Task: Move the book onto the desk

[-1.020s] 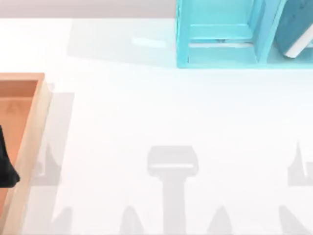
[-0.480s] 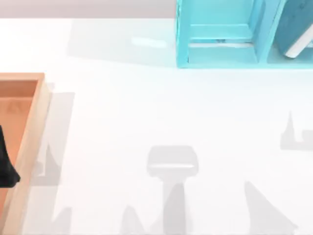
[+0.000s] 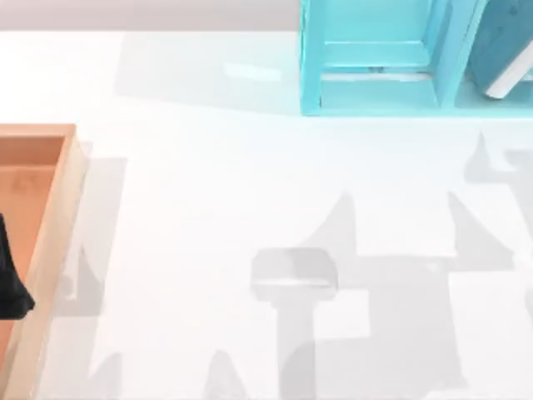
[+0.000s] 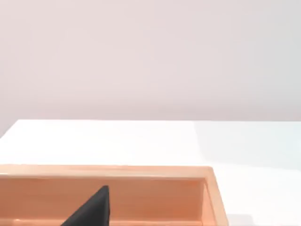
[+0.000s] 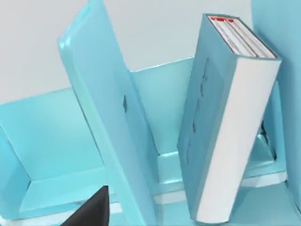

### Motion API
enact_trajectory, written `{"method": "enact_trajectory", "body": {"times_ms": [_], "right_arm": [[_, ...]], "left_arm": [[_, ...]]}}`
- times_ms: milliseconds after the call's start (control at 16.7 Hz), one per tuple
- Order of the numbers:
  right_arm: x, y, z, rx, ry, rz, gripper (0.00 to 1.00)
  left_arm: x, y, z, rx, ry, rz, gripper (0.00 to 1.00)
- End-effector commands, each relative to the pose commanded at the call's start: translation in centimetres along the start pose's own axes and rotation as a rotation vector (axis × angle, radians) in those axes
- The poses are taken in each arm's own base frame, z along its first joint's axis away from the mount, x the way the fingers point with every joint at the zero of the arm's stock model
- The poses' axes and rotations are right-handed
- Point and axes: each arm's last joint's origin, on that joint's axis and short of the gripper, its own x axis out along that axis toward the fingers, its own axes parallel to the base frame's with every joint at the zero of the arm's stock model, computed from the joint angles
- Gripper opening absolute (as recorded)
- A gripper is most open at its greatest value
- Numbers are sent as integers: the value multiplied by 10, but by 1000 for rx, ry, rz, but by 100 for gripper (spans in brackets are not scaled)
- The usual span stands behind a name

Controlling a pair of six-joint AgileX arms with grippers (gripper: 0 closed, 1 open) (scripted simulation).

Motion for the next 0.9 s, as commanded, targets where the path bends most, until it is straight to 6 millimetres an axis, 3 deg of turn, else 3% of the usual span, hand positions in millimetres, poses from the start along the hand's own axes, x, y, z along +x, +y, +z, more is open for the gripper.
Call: {"method": "enact_trajectory", "body": {"times_ms": [240,420,600,900], "right_arm": [[58,-20,-38,71,36,3,100],[87,-33,-63,107,26,12,100],[102,-40,-76,124,3,22,100],[105,-41,-78,127,-3,24,100]], "left_arm": [[0,0,0,0,0,0,100],[0,0,0,0,0,0,100],[0,0,0,0,0,0,100],[0,0,0,0,0,0,100]]}}
